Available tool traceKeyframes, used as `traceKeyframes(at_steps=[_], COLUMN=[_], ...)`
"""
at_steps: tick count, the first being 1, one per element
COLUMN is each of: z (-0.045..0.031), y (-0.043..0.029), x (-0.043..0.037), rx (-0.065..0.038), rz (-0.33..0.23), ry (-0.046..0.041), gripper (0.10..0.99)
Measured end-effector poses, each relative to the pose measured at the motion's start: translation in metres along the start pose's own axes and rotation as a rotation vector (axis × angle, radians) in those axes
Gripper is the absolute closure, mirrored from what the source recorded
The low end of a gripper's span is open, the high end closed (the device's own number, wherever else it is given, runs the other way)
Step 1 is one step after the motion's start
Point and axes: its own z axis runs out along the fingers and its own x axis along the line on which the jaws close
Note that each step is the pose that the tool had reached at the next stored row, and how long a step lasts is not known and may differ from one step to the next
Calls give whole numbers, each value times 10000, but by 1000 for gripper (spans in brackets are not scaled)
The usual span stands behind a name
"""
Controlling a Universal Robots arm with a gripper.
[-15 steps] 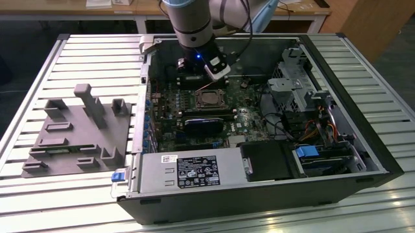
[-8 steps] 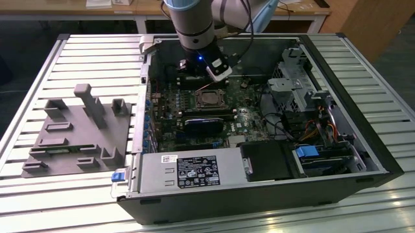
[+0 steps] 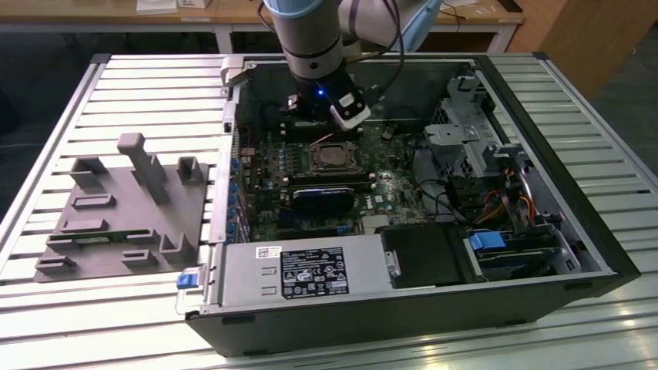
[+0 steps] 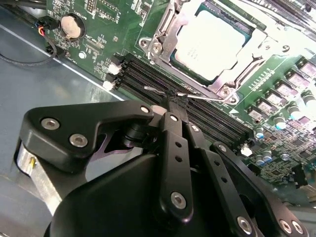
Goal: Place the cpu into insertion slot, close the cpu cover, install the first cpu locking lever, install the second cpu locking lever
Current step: 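Install the first cpu locking lever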
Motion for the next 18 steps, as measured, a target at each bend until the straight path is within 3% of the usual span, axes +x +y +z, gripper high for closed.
traceKeyframes(at_steps=[1,2,6,8,13,18], z=[0,1,8,20,38,51], y=[0,-1,-4,-7,-10,13], x=[0,3,27,32,50,85], rx=[1,-2,-35,-20,133,187], rz=[-1,-17,-146,-105,503,725], ry=[-3,-59,-518,-639,-827,-894], gripper=[984,984,984,984,984,984])
